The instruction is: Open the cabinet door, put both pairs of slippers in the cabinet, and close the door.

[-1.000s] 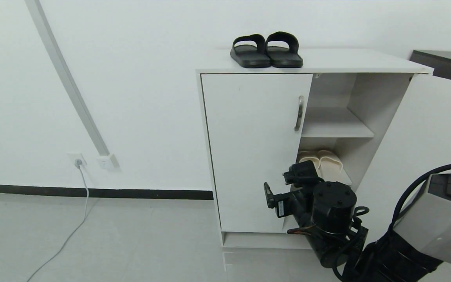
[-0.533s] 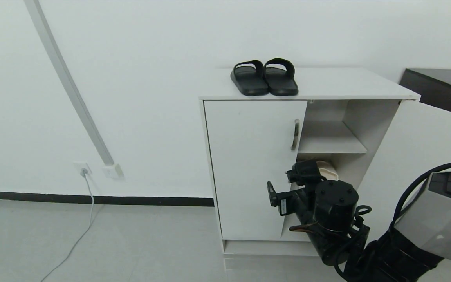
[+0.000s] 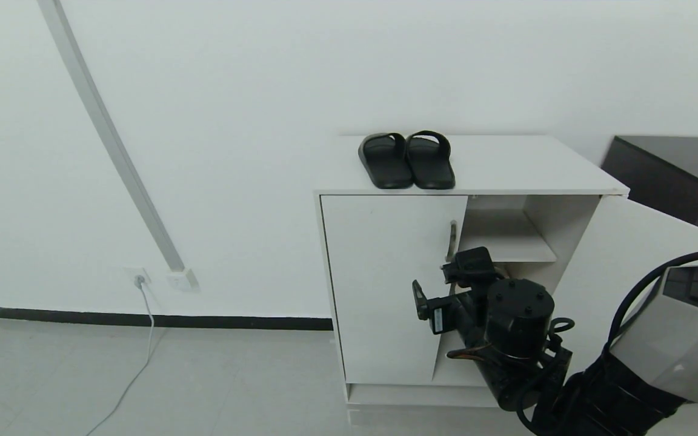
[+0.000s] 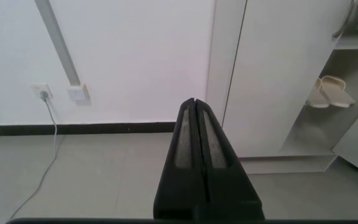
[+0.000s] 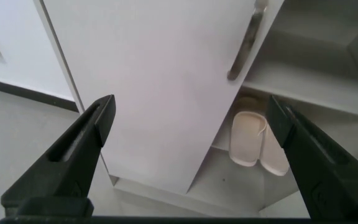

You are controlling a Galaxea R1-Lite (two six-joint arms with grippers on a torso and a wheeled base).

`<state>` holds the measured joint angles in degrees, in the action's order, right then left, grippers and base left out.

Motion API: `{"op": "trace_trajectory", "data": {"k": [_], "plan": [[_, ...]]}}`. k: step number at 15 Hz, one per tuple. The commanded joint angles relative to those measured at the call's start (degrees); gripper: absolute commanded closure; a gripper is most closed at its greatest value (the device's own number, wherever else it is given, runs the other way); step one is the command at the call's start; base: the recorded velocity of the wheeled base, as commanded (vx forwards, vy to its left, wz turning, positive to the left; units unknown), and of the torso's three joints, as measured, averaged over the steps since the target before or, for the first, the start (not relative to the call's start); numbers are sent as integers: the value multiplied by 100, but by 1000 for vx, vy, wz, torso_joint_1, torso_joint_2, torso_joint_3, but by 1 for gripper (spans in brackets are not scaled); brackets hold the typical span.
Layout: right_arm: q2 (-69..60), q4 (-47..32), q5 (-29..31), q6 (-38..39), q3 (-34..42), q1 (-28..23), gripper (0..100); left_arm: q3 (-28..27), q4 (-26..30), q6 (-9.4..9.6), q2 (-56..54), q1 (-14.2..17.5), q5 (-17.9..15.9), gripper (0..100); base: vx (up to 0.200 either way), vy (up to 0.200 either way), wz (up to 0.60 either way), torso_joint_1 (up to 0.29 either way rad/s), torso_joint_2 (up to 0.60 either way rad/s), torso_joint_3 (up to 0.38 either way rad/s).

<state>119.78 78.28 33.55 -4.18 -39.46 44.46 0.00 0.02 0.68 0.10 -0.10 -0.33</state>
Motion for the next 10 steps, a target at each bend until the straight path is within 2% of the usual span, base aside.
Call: {"op": "trace_trajectory", "data": {"k": [1,10], "plan": [[1,21,3,-13,35,1,0,0,-2,2,-1,1,-2,100,0,0,0,203,-515,-315],[19,83,-6,-56,61,-25,0,0,-2,11,-1,1,7,100,0,0,0,227,-531,-306]]}}
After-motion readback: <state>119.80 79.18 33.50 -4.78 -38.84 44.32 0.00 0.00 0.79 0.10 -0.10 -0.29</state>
